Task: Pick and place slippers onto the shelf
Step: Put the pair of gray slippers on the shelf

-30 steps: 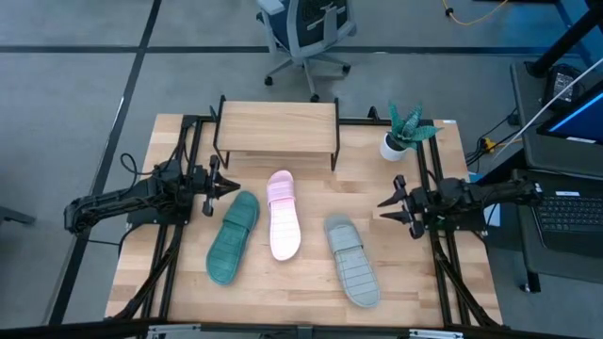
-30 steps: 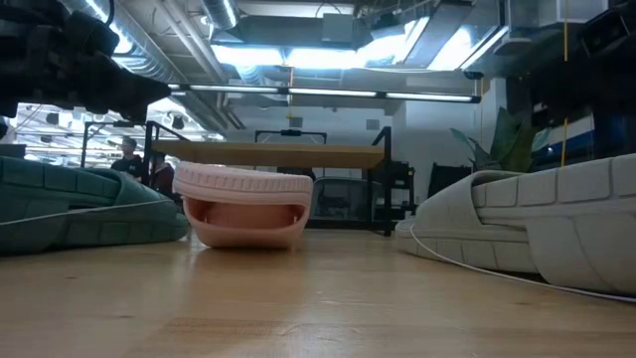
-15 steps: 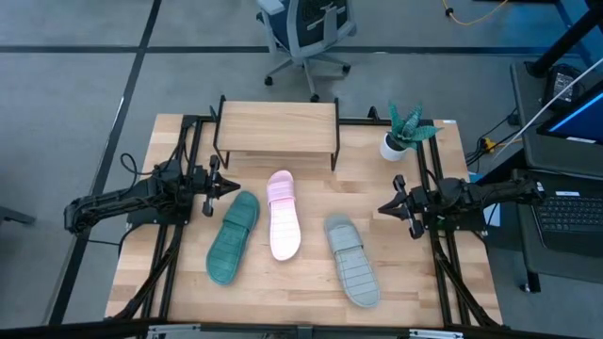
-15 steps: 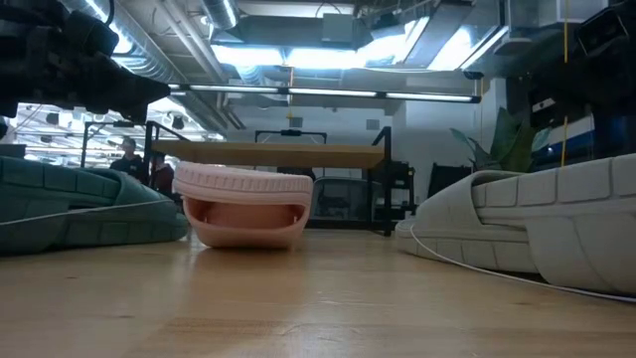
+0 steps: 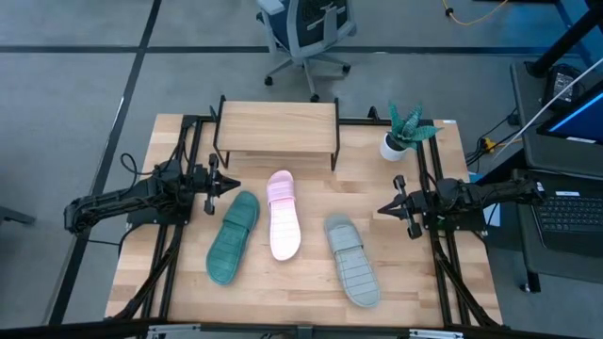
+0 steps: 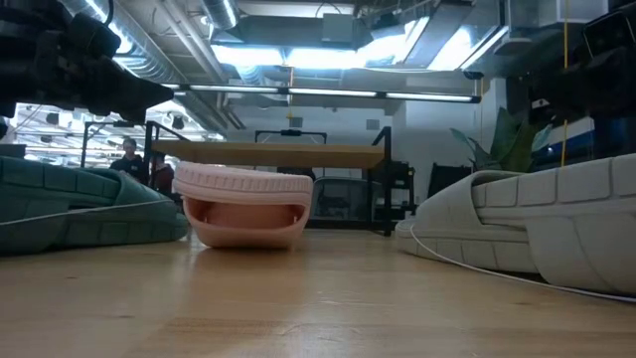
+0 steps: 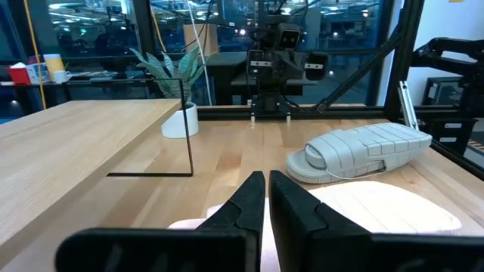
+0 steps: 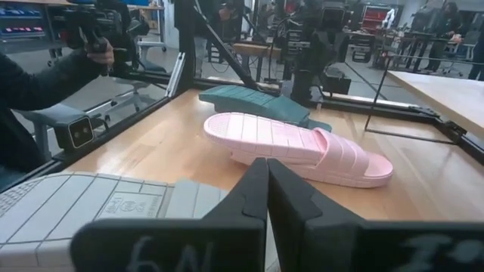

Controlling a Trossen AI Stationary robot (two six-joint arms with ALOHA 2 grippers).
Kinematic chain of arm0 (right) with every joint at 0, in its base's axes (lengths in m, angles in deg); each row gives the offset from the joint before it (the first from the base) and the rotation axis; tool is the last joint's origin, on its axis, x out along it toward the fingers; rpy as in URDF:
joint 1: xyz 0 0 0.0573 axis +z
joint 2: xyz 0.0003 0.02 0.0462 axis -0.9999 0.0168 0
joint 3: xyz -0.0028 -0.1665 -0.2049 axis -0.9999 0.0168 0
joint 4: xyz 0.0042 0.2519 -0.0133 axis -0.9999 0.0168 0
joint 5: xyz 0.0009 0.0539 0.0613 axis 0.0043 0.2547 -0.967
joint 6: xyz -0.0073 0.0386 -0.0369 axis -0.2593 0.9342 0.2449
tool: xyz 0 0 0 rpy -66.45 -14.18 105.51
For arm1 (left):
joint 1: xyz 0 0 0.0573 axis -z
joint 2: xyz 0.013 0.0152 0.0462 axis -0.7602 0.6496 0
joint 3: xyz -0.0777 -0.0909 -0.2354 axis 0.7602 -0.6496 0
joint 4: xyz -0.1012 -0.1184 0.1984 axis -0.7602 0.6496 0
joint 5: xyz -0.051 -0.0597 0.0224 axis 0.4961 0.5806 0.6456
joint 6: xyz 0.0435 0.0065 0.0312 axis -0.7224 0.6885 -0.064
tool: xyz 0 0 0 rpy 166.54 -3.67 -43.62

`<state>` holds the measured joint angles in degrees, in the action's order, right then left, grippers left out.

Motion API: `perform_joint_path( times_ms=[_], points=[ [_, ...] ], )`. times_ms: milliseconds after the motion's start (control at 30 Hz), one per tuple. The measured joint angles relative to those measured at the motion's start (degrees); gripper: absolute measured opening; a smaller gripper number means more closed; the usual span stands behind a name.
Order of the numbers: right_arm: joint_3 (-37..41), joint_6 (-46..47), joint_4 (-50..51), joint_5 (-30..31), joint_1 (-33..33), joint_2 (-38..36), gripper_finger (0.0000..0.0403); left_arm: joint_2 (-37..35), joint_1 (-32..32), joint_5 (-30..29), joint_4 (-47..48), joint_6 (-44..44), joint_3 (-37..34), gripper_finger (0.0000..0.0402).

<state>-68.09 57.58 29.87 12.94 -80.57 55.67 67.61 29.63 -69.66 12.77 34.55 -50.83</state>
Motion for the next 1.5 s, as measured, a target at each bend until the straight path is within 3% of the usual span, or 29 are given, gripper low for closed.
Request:
perform_joint_path(
  times_ms=[233, 467, 667, 800, 900, 1067, 1200, 1500],
  points=[
    [-0.56, -0.15, -1.95, 0.34, 0.00, 0.00, 0.0006, 0.00, 0.00, -0.02, -0.02, -0.02, 0.00, 0.0016],
    [-6.48, 4.44, 0.44, -2.02, 0.03, 1.49, 0.0007, 0.00, 0.01, 0.23, -1.06, 1.80, 0.00, 0.0016],
    [-7.69, 3.60, 2.82, -2.02, 0.02, 4.91, 0.0006, 0.00, 0.02, 6.03, -6.74, 4.07, 0.00, 0.0016],
    [-7.72, 3.04, 1.88, -2.05, 0.02, 6.55, 0.0008, 0.00, 0.02, 12.30, -6.20, 4.11, 0.00, 0.0016],
    [-7.74, 2.97, -0.22, -2.09, 0.02, 7.29, 0.0008, 0.00, 0.02, 13.53, -6.05, 4.17, 0.00, 0.0016],
    [-8.39, 2.75, -2.51, -4.12, 1.08, 9.40, 0.0004, 0.00, 0.72, 12.55, -6.03, 5.79, 0.00, 0.0003],
    [-11.37, 2.46, -2.86, -4.18, 2.64, 12.96, 0.0004, 0.00, 3.06, 8.03, -5.69, 6.06, 0.12, 0.0002],
    [-19.85, 1.24, 1.39, -3.11, 6.43, 25.49, 0.0002, 1.73, 10.68, -0.06, 3.70, 4.09, 6.18, 0.0001]
  ],
)
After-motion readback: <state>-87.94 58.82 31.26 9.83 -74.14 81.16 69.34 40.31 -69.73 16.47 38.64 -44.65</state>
